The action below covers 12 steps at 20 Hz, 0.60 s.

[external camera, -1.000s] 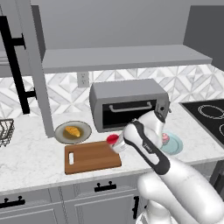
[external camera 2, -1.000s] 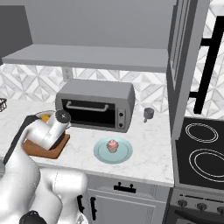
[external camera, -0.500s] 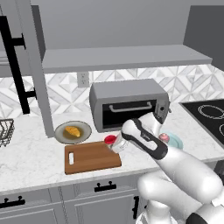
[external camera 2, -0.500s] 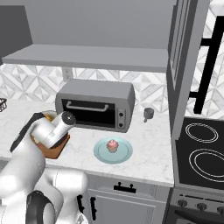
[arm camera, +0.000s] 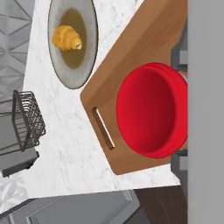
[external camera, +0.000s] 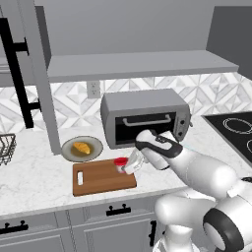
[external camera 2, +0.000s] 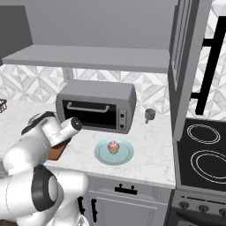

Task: From the different types of pastries on the counter, select a croissant and place it on the cutting board. Then retrieve a jar of jam from the cabinet and place it alongside the croissant on the cutting board.

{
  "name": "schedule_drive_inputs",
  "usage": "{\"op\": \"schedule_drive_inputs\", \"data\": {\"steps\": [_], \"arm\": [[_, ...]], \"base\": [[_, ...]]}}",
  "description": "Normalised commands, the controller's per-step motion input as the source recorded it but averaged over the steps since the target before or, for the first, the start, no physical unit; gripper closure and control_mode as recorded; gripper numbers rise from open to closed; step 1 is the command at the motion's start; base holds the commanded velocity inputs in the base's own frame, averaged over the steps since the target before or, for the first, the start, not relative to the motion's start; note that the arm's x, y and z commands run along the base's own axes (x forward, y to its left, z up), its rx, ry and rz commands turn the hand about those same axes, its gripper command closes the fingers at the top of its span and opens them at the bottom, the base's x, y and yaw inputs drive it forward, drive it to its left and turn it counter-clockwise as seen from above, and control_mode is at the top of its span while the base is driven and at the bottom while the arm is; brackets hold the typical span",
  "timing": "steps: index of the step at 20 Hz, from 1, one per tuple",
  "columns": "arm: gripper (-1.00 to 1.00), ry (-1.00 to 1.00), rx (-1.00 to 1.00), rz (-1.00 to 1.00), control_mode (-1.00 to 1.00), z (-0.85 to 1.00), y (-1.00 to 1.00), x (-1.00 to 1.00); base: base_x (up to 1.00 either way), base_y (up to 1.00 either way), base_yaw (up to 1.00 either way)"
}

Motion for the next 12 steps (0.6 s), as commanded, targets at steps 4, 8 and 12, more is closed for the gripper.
{"op": "schedule_drive_inputs", "data": {"steps": [4, 8, 12], "arm": [[1.0, -0.15, -0.04, 0.0, -1.0, -0.26, 0.0, 0.15], [1.0, -0.05, 0.0, 0.0, -1.0, 0.0, 0.0, 0.0], [1.0, -0.14, 0.01, 0.0, -1.0, -0.05, 0.02, 0.04]], "base": [[0.0, 0.0, 0.0], [0.0, 0.0, 0.0], [0.0, 0.0, 0.0]]}}
